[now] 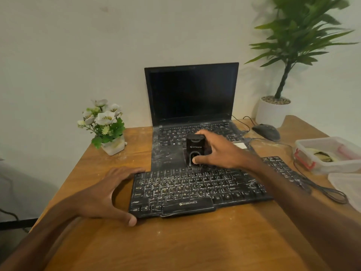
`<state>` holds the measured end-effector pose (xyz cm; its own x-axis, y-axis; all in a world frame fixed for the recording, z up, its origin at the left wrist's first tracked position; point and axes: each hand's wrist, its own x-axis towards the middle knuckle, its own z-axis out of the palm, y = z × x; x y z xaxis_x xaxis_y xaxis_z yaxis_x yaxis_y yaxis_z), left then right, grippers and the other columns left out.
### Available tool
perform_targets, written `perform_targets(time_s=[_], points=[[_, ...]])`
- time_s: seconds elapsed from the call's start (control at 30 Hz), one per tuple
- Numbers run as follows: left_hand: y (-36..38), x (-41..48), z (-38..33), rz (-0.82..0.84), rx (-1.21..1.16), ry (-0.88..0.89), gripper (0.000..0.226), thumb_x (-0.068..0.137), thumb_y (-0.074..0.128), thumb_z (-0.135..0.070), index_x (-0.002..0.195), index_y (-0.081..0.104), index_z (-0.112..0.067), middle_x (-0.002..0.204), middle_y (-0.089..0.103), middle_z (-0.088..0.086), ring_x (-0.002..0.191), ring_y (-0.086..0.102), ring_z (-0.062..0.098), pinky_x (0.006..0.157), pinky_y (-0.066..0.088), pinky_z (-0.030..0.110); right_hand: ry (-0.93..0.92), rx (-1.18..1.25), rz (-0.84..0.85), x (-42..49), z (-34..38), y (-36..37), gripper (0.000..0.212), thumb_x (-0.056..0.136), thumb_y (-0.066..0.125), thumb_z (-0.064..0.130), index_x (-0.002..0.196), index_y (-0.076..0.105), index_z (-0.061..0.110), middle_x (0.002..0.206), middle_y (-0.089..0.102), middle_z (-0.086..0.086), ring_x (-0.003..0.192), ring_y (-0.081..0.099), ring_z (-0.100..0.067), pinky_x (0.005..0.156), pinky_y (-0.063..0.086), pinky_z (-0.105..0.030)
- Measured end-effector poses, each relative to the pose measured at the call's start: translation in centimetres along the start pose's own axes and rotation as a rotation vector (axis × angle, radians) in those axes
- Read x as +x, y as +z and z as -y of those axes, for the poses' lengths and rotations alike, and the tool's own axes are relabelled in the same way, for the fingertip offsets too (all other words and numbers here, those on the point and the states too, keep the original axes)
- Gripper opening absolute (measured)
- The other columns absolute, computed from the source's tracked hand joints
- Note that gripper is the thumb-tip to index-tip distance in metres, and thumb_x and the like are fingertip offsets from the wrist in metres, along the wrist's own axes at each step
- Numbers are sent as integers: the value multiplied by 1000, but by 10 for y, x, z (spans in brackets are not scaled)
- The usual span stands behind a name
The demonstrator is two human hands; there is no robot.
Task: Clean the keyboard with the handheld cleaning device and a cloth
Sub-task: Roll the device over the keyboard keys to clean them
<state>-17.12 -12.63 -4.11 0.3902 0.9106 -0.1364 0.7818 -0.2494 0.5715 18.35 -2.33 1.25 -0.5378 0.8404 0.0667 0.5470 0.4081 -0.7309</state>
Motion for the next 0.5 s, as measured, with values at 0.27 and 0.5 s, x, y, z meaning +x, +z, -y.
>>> perform_targets(time_s=[0.27,0.5], points=[[-3,13,-54,-133,62,23,120,54,78,-89,154,17,-62,157,13,-41,142,7,-20,121,25,42,-92,196,-135,-13,-11,13,91,83,73,-4,142,31,52,137,53,-6,108,66,-28,73,64,-45],[45,64,-126,-110,317,3,127,59,68,-94,161,11,-46,167,14,-16,149,13,8,127,16,48,-90,230,-306,-19,-16,-7,69,73,81,-5,123,57,36,121,60,13,111,64,-14,80,62,-29]])
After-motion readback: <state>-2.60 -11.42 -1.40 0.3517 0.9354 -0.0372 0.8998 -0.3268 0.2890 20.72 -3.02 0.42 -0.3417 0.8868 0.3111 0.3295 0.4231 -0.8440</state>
